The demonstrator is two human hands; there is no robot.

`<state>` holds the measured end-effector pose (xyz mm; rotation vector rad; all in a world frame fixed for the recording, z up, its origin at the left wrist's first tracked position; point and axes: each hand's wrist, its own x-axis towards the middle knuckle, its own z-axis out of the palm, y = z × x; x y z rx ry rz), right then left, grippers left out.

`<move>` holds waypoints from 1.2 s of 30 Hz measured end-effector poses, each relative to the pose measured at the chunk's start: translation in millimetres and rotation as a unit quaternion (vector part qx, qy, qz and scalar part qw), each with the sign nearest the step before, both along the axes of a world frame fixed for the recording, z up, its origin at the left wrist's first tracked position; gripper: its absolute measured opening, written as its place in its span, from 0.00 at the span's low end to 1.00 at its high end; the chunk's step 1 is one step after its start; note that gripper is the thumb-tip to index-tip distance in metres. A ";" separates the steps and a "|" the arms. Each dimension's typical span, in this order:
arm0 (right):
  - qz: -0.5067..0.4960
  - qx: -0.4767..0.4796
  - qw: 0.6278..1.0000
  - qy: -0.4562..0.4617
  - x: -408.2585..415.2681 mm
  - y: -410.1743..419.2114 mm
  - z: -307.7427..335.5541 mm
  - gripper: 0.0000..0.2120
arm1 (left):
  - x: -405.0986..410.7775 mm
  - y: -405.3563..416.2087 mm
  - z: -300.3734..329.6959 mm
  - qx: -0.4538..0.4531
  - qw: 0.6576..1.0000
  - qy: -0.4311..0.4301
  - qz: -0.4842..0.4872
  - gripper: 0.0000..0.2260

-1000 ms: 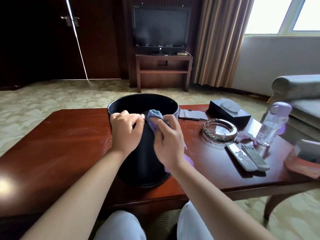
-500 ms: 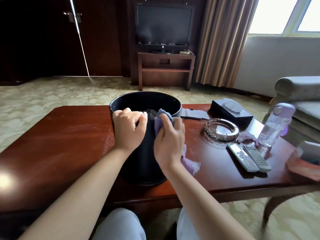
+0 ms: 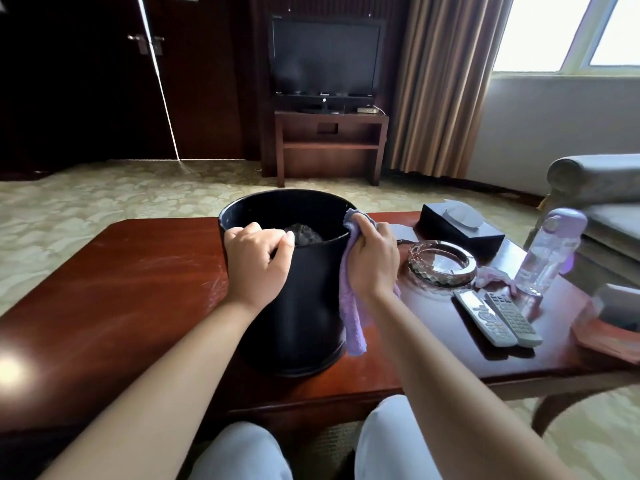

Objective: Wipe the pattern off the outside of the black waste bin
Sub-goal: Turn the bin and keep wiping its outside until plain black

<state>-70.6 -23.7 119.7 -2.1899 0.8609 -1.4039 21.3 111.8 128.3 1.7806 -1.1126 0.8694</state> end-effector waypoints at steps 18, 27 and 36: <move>0.001 0.065 0.998 -0.028 9.4 50.5 -38.2 0.28 | -30.4 -36.9 8.2 0.099 0.984 -0.075 0.129 0.18; -0.016 0.329 0.897 0.294 -9.6 51.6 -147.2 0.23 | -15.9 -33.1 4.8 0.065 0.991 -0.040 0.106 0.19; 0.022 0.340 0.940 -0.017 1.7 33.1 -48.6 0.13 | 4.9 -4.2 7.0 0.011 0.999 -0.013 0.050 0.24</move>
